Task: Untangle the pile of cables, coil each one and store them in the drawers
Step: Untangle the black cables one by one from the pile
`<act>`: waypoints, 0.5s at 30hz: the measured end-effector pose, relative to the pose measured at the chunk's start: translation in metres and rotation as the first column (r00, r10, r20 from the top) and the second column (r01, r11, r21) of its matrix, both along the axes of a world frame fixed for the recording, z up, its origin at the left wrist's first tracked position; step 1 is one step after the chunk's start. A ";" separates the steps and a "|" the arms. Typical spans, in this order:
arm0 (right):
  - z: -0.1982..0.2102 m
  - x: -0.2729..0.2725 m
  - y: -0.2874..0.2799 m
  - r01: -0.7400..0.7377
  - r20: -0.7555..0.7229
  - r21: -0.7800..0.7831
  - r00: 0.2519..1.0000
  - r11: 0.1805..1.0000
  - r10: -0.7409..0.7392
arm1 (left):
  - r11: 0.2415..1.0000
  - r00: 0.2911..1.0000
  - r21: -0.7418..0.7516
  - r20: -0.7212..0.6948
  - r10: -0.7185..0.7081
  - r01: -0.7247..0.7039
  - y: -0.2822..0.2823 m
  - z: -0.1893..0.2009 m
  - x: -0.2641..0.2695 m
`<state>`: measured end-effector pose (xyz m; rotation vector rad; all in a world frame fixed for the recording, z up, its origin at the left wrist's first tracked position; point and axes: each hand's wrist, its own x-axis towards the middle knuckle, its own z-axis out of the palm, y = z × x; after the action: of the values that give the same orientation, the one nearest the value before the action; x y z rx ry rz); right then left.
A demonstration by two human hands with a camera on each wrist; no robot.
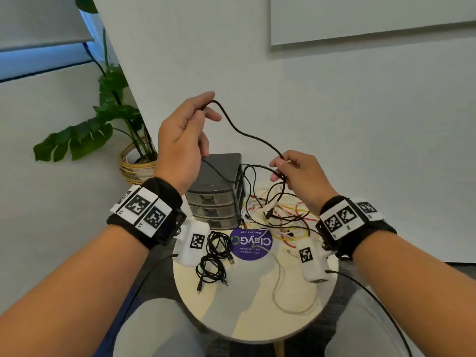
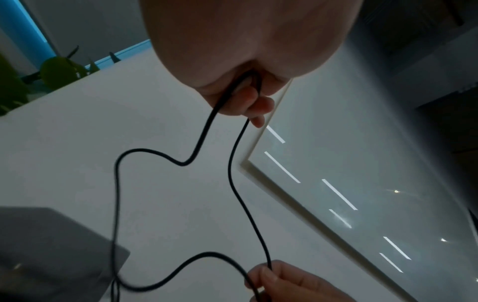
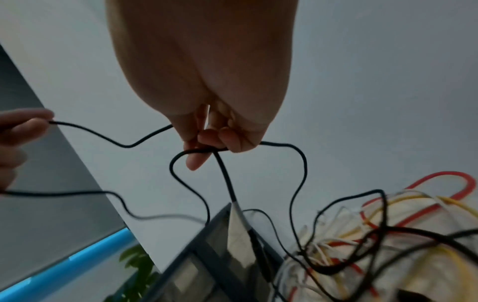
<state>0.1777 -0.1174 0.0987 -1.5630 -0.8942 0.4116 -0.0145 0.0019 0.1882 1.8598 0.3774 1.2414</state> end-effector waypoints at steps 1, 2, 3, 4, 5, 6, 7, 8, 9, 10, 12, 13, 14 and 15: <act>0.009 -0.002 0.000 -0.023 -0.034 -0.002 0.999 1.000 0.023 | 1.000 1.000 0.007 0.017 -0.010 0.010 -0.002 0.006 -0.004; 0.016 -0.004 0.000 -0.051 -0.054 -0.015 0.997 0.999 0.050 | 1.000 0.999 0.014 0.032 -0.019 0.019 -0.005 0.013 -0.008; 0.020 -0.007 -0.001 -0.083 -0.057 -0.040 0.995 0.996 0.081 | 0.999 0.999 0.022 0.042 -0.028 0.027 -0.008 0.021 -0.012; 0.022 -0.010 -0.002 -0.117 -0.048 -0.075 0.992 0.990 0.113 | 0.999 0.998 0.029 0.048 -0.041 0.040 -0.010 0.028 -0.016; 0.022 -0.013 -0.003 -0.145 -0.025 -0.122 0.989 0.982 0.143 | 0.998 0.997 0.034 0.049 -0.060 0.058 -0.012 0.035 -0.020; 0.020 -0.016 -0.005 -0.165 0.010 -0.180 0.986 0.970 0.169 | 0.996 0.996 0.037 0.047 -0.082 0.080 -0.014 0.041 -0.023; 0.017 -0.018 -0.006 -0.175 0.051 -0.246 0.980 0.953 0.193 | 0.994 0.994 0.040 0.040 -0.101 0.099 -0.017 0.046 -0.026; 0.014 -0.020 -0.007 -0.179 0.089 -0.314 0.972 0.932 0.216 | 0.993 0.993 0.044 0.031 -0.112 0.110 -0.019 0.050 -0.028; 0.010 -0.021 -0.008 -0.179 0.117 -0.377 0.964 0.909 0.238 | 0.992 0.993 0.044 0.020 -0.116 0.115 -0.022 0.054 -0.030; 0.008 -0.023 -0.009 -0.180 0.131 -0.425 0.957 0.887 0.257 | 0.993 0.994 0.041 0.014 -0.113 0.112 -0.024 0.057 -0.031; 0.008 -0.026 -0.010 -0.195 0.135 -0.469 0.948 0.861 0.288 | 0.995 0.995 0.034 0.022 -0.094 0.093 -0.026 0.063 -0.033; 0.011 -0.027 -0.011 -0.211 0.122 -0.469 0.946 0.858 0.299 | 0.995 0.995 0.034 0.030 -0.091 0.090 -0.027 0.067 -0.035; 0.017 -0.029 -0.012 -0.231 0.104 -0.459 0.945 0.858 0.310 | 0.995 0.995 0.034 0.040 -0.094 0.093 -0.028 0.070 -0.037; 0.025 -0.031 -0.012 -0.257 0.086 -0.441 0.942 0.860 0.325 | 0.994 0.994 0.034 0.046 -0.104 0.102 -0.028 0.074 -0.039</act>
<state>0.1468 -0.1295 0.1234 -1.8813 -1.2347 0.7485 -0.0533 -0.0264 0.2627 1.8485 0.2342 1.2256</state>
